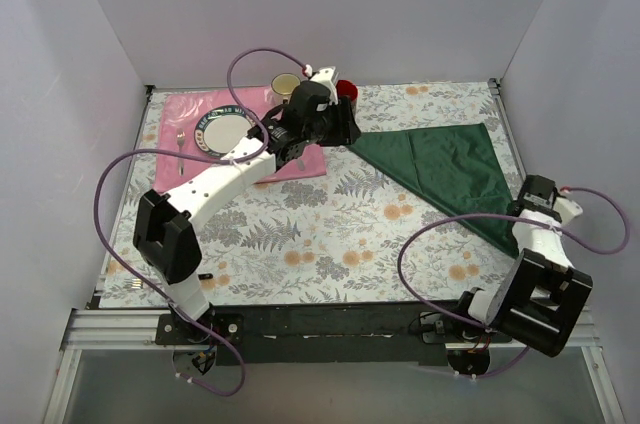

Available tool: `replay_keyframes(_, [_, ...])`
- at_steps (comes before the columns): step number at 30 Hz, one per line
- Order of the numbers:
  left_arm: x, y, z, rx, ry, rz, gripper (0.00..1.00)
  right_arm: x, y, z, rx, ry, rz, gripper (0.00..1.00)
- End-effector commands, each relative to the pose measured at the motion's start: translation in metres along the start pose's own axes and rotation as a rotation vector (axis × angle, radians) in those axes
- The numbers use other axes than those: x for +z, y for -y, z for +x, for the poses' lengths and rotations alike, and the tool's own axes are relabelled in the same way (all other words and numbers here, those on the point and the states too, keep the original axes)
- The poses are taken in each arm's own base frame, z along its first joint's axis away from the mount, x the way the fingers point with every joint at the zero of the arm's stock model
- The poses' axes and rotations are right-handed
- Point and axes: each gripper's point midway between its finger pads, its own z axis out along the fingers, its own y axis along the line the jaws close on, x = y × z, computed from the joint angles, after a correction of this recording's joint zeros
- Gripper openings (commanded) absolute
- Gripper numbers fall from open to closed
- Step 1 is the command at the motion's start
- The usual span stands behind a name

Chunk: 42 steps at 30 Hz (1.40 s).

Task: Fold the napkin, place the utensils inside, and roll it up
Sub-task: Fold the napkin, then grab a utensil with the left arm

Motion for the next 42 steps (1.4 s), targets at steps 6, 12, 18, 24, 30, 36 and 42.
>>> replay_keyframes(6, [-0.064, -0.061, -0.005, -0.102, 0.063, -0.153, 0.54, -0.107, -0.204, -0.013, -0.481, 0.180, -0.568, 0.38])
replay_keyframes(12, [-0.106, -0.145, 0.019, -0.220, 0.070, -0.441, 0.65, -0.199, -0.314, 0.050, -0.787, 0.137, -0.916, 0.49])
replay_keyframes(18, [-0.187, -0.266, 0.063, -0.371, 0.007, -0.923, 0.98, -0.261, -0.316, 0.146, -1.028, 0.043, -1.172, 0.57])
replay_keyframes(24, [-0.227, -0.326, 0.121, -0.716, -0.083, -1.065, 0.98, -0.293, -0.284, 0.213, -1.109, -0.117, -1.403, 0.61])
replay_keyframes(30, [-0.285, -0.333, 0.176, -1.213, 0.079, -1.397, 0.98, -0.286, -0.262, 0.219, -1.174, -0.111, -1.398, 0.62])
replay_keyframes(36, [-0.304, -0.331, 0.224, -1.384, -0.085, -1.616, 0.98, -0.301, -0.249, 0.204, -1.186, -0.058, -1.427, 0.62])
replay_keyframes(42, [-0.309, -0.319, 0.275, -1.633, -0.159, -1.683, 0.93, -0.306, -0.244, 0.196, -1.179, -0.013, -1.438, 0.62])
